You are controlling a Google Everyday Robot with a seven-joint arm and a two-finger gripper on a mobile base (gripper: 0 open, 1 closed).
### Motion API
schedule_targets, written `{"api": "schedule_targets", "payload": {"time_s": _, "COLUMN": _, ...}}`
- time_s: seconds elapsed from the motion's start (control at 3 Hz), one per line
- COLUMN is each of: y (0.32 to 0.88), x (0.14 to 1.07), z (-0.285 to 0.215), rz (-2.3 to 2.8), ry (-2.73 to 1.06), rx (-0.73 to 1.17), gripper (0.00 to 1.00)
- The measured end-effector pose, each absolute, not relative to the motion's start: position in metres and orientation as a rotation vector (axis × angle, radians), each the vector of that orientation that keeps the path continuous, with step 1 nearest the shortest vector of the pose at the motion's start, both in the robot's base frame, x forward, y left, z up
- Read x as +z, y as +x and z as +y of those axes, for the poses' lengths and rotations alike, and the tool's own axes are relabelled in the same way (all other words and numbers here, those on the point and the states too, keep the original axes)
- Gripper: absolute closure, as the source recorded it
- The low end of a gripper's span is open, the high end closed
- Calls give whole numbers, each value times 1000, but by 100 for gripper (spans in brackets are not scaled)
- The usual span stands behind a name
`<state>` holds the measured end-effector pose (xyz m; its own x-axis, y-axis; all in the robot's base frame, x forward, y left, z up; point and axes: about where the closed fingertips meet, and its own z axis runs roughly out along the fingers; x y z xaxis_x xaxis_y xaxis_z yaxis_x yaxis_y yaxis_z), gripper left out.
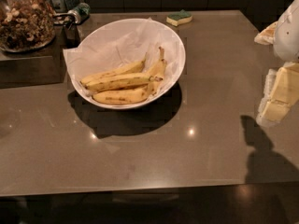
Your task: Pick banana from white bowl
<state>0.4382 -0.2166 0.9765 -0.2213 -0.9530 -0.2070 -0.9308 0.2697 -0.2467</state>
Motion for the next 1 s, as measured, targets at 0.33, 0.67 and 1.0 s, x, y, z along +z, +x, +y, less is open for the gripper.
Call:
{"api": "schedule_targets", "payload": {"time_s": 0.33, "y": 438, "x": 976, "z": -217, "rz": 2231, "ry": -1724, "rx": -99, "gripper": 0}}
{"api": "schedule_targets", "payload": {"time_s": 0.67, "y": 442, "x": 980, "z": -212, "rz": 2206, "ry": -1719, "rx": -88, "gripper": 0}}
{"api": "schedule_targets", "payload": {"time_s": 1.0, "y": 463, "x": 986, "z": -193, "rz": 2106, "ry": -1716, "rx": -8, "gripper": 0}}
